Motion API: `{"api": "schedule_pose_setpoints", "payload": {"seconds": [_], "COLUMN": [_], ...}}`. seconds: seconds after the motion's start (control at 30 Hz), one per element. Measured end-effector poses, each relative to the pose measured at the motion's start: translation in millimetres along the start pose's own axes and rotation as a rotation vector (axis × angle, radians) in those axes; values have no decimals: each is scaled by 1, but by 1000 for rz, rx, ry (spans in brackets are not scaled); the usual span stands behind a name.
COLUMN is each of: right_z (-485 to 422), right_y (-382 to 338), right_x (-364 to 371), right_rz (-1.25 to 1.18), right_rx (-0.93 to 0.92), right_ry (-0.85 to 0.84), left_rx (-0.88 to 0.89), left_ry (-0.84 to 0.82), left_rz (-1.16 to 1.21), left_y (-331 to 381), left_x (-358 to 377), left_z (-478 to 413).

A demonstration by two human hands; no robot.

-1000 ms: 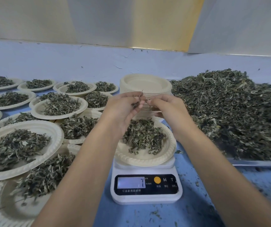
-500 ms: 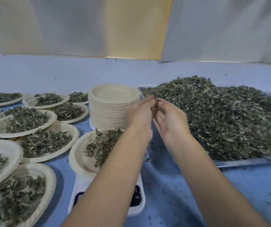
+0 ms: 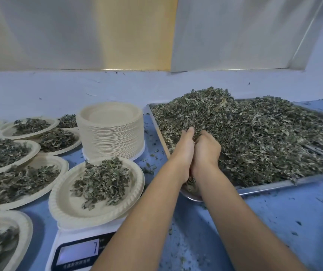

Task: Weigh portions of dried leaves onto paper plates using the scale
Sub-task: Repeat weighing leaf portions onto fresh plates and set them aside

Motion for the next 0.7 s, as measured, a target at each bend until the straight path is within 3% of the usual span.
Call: {"api": "schedule_pose_setpoints", "payload": {"seconds": [0.13,0.23,0.33,0.57,0.7], "right_z": [-5,-5,-3,-1,7], "right_y": [-7,-6,-2,7,8], "right_x": [-10,-11,-9,1,12], "right_rz": [-180,-94,-125,-114,-192], "right_rx": [-105,-125,-55,64,91], "right_ry": [84,72,74,16,-61], "left_rx": [-22,-32,62,-43,13], "left_ry": [15,12,75,-25,-43], "left_rz": [45,130,136,283,288], "left_y": [-3,-4,5,3,15], "left_x": [-7,-8,-14,-15,-22], "left_z": [-4,-8,-8,-2,6]}}
Point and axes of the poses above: each hand's wrist, its own z-axis away from the middle knuckle, its own x-axis out of the palm, y = z × x, the point moved 8 cm from there along -z, towards the middle knuckle, and after that the axes turned 10 degrees about y, right-handed, at the moved point
